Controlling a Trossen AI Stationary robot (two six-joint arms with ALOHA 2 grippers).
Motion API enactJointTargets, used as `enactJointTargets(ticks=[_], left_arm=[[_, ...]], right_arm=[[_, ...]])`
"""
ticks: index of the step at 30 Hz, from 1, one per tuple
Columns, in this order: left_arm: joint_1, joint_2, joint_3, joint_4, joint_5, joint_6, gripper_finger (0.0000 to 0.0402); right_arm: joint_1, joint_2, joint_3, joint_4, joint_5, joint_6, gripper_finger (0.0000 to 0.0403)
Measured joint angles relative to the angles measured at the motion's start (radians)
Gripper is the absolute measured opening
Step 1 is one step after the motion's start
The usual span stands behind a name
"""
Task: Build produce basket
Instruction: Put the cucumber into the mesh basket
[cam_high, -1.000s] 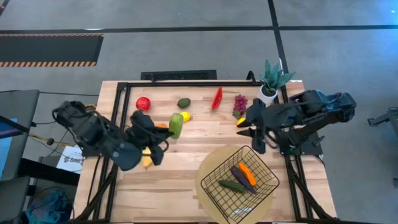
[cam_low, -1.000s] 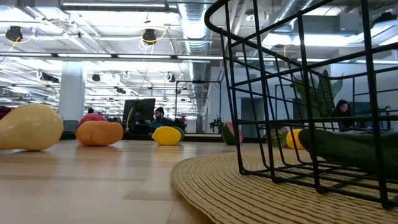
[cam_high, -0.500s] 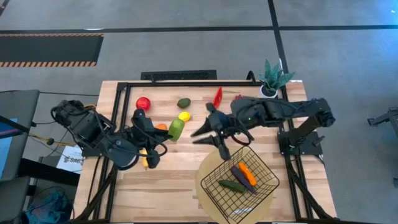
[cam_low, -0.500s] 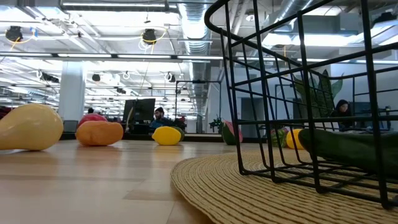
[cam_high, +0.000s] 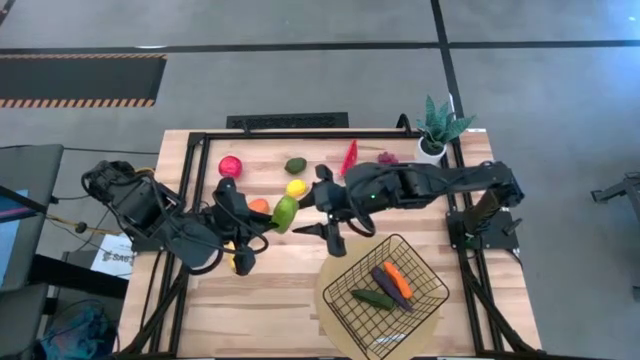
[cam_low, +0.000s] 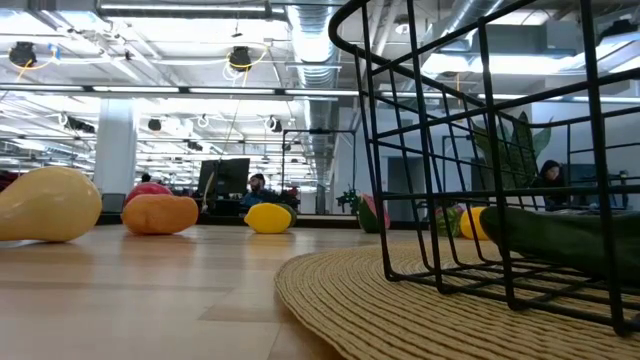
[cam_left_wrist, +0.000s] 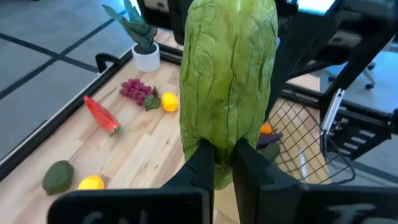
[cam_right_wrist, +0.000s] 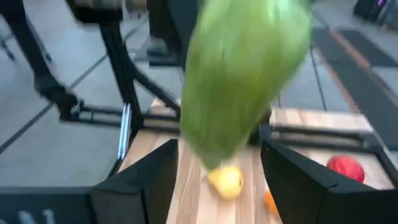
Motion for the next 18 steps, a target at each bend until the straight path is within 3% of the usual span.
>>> enactJointTargets(ticks=[18], left_arm=[[0.001, -0.002, 0.001, 0.046, 0.018, 0.04, 0.0008]], right_arm=[[-0.03, -0.017, -0.001, 0.145, -0.015, -0.083, 0.0256]])
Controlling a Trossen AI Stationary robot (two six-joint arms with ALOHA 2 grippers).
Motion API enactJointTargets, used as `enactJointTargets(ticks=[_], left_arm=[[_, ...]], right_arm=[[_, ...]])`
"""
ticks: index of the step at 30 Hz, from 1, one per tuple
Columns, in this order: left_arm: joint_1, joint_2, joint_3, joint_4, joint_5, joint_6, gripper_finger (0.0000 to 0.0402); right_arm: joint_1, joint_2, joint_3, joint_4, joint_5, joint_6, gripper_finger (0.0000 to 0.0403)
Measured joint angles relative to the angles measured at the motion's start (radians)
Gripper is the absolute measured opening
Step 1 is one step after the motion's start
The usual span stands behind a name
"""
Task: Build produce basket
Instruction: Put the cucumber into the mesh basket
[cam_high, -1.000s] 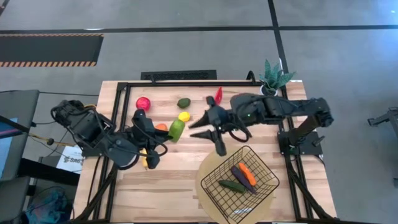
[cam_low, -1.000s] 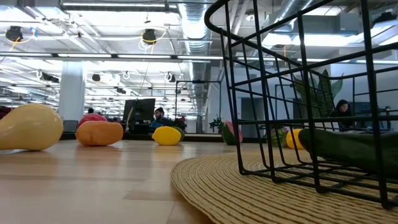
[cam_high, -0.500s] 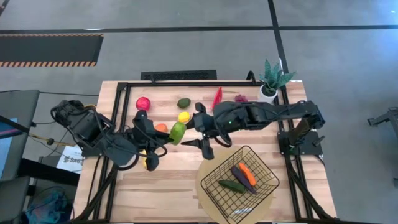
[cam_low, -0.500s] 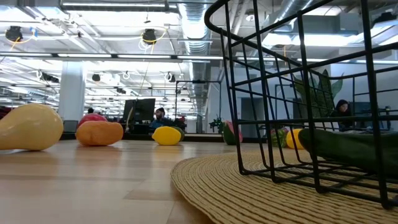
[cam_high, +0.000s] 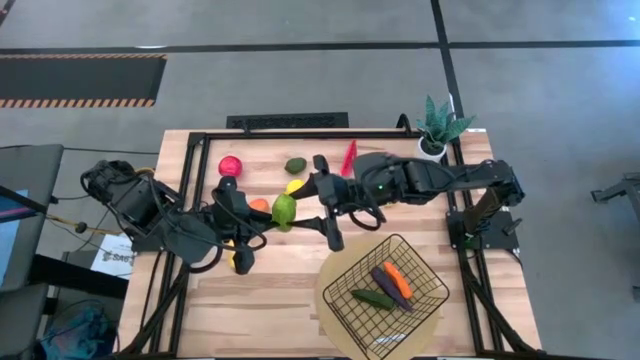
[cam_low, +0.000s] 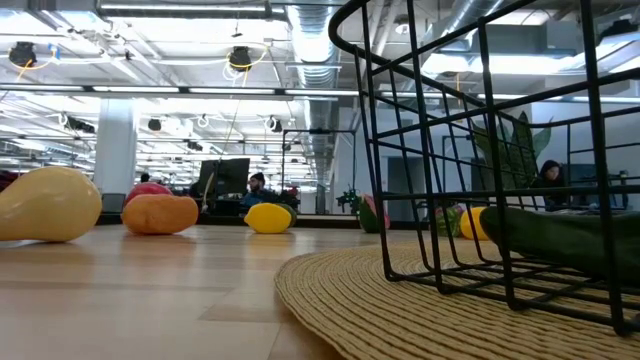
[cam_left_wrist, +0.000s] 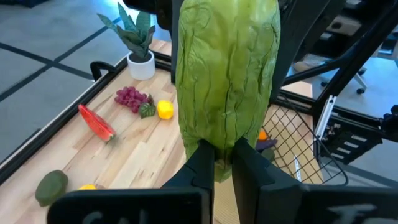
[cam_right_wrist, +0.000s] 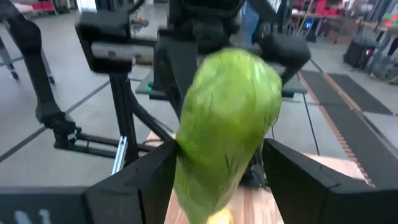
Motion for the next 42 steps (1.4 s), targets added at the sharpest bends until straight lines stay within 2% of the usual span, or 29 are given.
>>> enactJointTargets(ticks=[3, 5, 12, 23, 31, 32, 38, 42], left_arm=[[0.001, 0.002, 0.0, -0.001, 0.005, 0.0, 0.0008], [0.001, 0.002, 0.0, -0.003, 0.004, 0.0, 0.0008], [0.001, 0.003, -0.001, 0.002, -0.025, 0.021, 0.0021], [0.002, 0.008, -0.002, 0.021, 0.014, 0.079, 0.0097], [0.001, 0.008, -0.001, 0.091, 0.105, 0.148, 0.014], [0.002, 0.008, -0.001, 0.098, 0.116, 0.158, 0.0145], [0.006, 0.007, -0.001, 0.053, 0.096, 0.174, 0.0161], [0.021, 0.007, -0.001, 0.015, 0.058, 0.175, 0.0161]], right_arm=[[0.0, 0.0, 0.0, 0.014, 0.0, 0.001, 0.0253], [0.0, 0.0, 0.0, 0.013, 0.001, 0.003, 0.0236], [-0.003, -0.002, 0.001, 0.0, -0.002, -0.002, 0.0085], [-0.003, -0.004, 0.002, -0.031, -0.019, -0.012, 0.0082], [-0.024, -0.06, -0.002, -0.195, 0.136, -0.022, 0.0081], [-0.026, -0.077, -0.002, -0.235, 0.168, -0.023, 0.0081], [-0.016, -0.163, 0.002, -0.455, 0.205, 0.081, 0.0079], [0.015, -0.207, 0.0, -0.659, 0.202, 0.255, 0.0079]])
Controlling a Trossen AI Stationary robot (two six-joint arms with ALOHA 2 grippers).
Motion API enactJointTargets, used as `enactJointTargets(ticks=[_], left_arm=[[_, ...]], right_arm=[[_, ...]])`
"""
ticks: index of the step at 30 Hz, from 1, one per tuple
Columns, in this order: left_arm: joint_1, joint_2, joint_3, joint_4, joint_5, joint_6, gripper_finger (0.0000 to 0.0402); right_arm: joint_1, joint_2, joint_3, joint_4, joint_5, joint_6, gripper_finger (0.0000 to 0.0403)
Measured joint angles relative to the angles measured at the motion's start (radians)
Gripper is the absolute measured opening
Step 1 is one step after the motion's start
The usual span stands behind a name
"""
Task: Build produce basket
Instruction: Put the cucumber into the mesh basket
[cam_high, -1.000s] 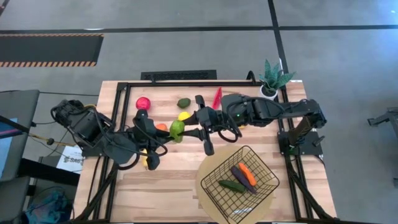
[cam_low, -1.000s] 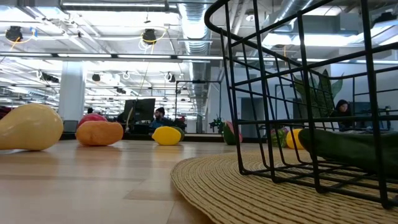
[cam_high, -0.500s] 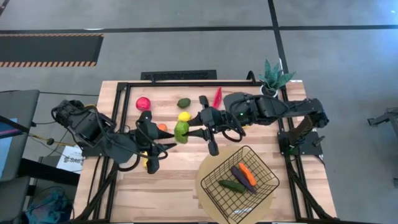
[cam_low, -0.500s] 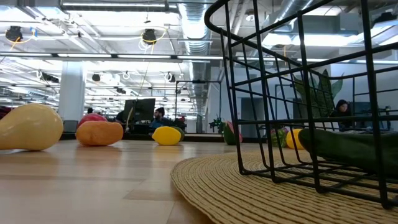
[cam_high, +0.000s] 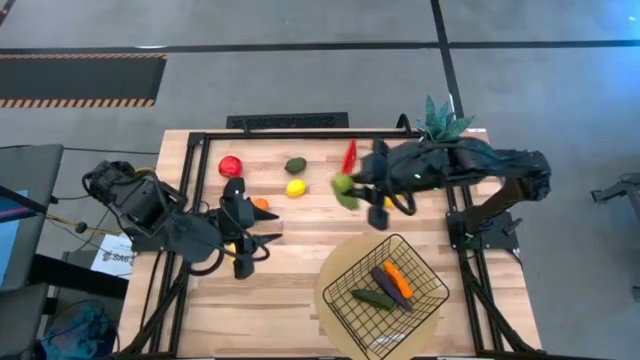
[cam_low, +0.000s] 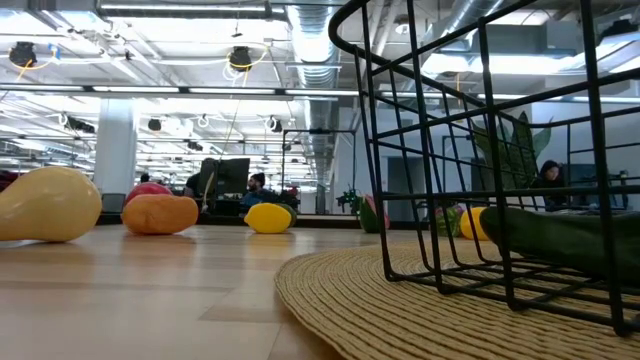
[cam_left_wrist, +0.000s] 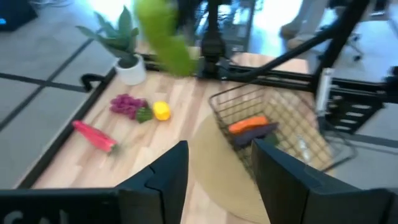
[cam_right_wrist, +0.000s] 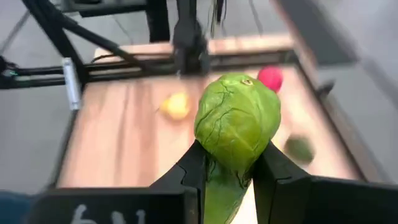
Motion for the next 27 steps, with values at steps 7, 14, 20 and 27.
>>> enactJointTargets(ticks=[7, 14, 20, 27], left_arm=[[0.05, 0.0, 0.0, -0.05, -0.009, 0.01, 0.0161], [0.111, 0.0, 0.0, -0.079, -0.009, 0.018, 0.0161], [0.159, 0.0, 0.0, -0.086, 0.005, 0.069, 0.0161], [0.198, 0.0, 0.0, -0.124, 0.068, 0.105, 0.0161]], right_arm=[[0.146, 0.011, 0.0, -0.462, -0.021, 0.46, 0.0079], [0.332, 0.062, -0.044, -0.487, -0.07, 0.77, 0.0077], [0.416, 0.147, -0.075, -0.451, -0.08, 0.965, 0.0077], [0.446, 0.281, -0.075, -0.275, -0.109, 1.049, 0.0077]])
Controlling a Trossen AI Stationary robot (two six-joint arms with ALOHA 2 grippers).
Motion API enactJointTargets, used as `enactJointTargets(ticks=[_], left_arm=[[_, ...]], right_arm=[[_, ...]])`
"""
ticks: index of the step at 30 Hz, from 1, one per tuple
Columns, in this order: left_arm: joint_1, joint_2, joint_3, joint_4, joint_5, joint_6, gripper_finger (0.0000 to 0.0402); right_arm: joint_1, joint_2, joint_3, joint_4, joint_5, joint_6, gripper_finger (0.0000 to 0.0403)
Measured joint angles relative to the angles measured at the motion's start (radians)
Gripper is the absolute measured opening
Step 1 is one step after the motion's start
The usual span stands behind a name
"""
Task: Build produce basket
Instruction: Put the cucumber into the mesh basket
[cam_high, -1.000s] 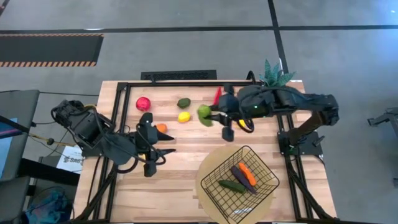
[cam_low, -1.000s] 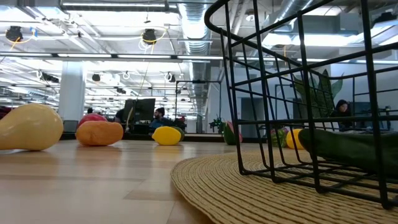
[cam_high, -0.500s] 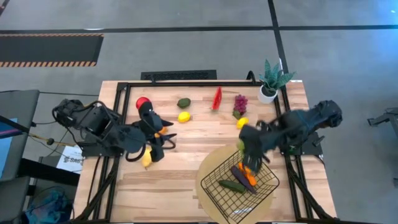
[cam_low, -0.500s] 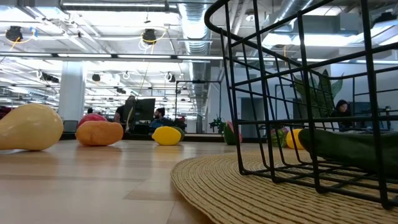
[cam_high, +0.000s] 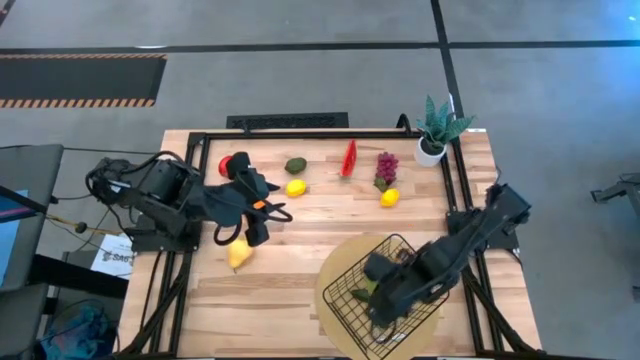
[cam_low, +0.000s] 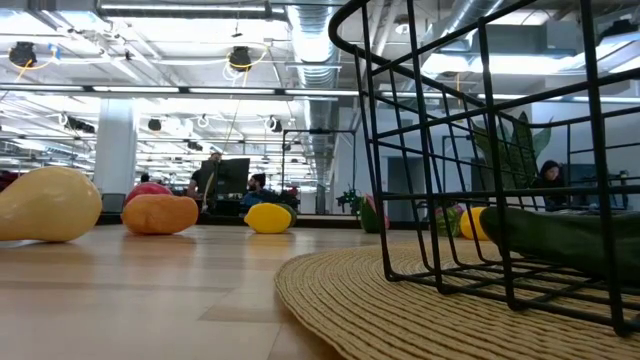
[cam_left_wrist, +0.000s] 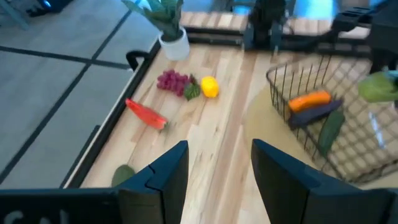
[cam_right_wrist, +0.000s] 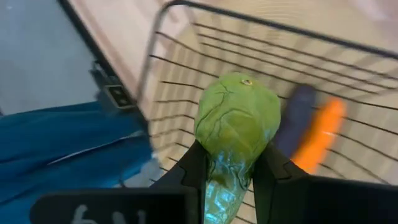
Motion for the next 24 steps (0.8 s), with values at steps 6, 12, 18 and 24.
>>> enactJointTargets(ticks=[6, 12, 18, 24], left_arm=[[0.003, 0.0, 0.0, -0.06, 0.026, -0.011, 0.0161], [0.001, 0.0, 0.0, -0.11, 0.096, -0.059, 0.0161], [0.001, 0.0, 0.0, -0.12, 0.134, -0.064, 0.0161], [0.001, 0.0, 0.0, -0.129, 0.142, -0.083, 0.0161]], right_arm=[[-0.005, 0.124, 0.0, 0.048, -0.085, -0.015, 0.0077], [-0.003, 0.183, 0.0, -0.005, -0.131, -0.068, 0.0077], [-0.016, 0.208, 0.0, 0.016, -0.124, -0.095, 0.0077], [-0.032, 0.248, 0.001, 0.045, -0.121, -0.138, 0.0077]])
